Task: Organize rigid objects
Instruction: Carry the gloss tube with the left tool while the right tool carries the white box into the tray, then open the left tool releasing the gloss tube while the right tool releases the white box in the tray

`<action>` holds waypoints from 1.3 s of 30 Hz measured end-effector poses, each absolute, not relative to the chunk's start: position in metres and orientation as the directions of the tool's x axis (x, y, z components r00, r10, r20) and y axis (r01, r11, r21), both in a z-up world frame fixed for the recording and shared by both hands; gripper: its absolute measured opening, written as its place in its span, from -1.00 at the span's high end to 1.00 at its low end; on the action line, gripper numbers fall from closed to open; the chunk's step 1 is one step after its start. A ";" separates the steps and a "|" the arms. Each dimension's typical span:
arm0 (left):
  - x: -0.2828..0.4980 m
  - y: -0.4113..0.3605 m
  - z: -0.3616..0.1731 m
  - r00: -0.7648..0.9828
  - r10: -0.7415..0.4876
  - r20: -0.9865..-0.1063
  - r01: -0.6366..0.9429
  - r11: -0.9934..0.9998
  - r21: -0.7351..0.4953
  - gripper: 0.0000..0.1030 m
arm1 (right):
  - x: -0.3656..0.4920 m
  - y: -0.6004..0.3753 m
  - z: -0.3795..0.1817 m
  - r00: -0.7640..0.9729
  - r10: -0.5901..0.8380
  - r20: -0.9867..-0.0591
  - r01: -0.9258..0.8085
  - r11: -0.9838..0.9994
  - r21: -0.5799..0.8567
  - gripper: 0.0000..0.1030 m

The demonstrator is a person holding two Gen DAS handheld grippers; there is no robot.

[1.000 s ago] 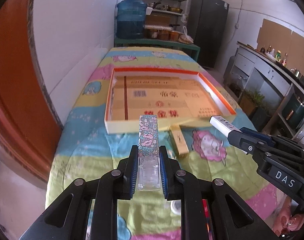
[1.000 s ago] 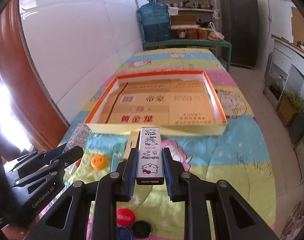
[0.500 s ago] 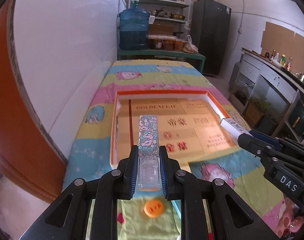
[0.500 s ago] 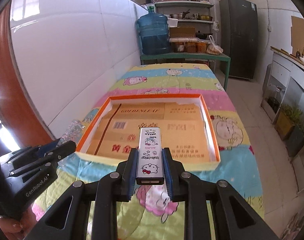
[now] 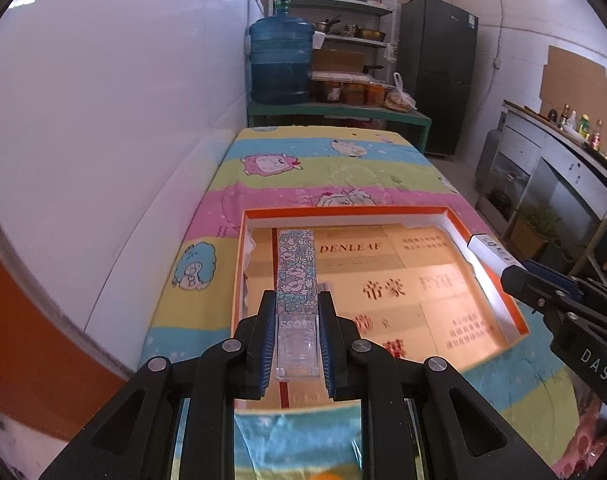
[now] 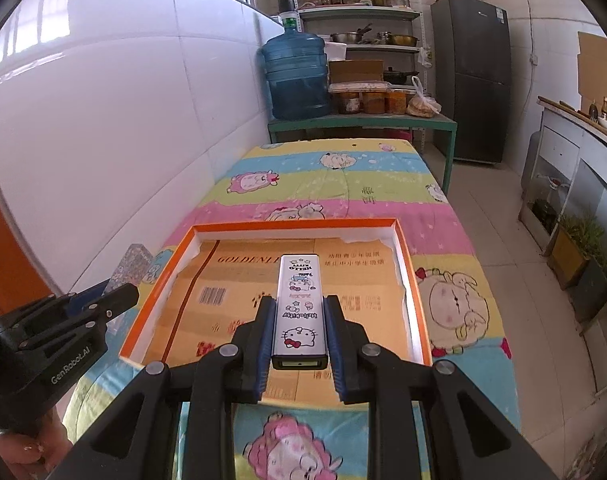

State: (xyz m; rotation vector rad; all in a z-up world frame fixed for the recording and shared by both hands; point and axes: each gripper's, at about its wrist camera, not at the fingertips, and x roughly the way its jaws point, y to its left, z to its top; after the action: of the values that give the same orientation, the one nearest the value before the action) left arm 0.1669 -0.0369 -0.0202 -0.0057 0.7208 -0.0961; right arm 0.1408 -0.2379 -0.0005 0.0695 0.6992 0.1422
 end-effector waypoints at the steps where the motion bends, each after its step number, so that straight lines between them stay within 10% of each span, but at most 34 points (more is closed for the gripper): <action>1: 0.171 -0.037 -0.021 0.747 -0.086 -0.659 0.083 0.996 -0.035 0.61 | 0.145 -0.238 -0.002 0.755 0.153 -0.638 -0.107 0.988 0.111 0.52; 39: 0.255 -0.040 -0.105 0.628 -0.099 -0.772 0.073 0.995 -0.068 0.61 | 0.218 -0.240 -0.082 0.659 0.167 -0.734 -0.091 0.986 0.142 0.52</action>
State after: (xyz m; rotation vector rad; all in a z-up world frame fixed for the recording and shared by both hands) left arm 0.2549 -0.0399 -0.1051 -0.0311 0.8868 -0.0986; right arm 0.2176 -0.2403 -0.0817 0.0957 0.8392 0.1460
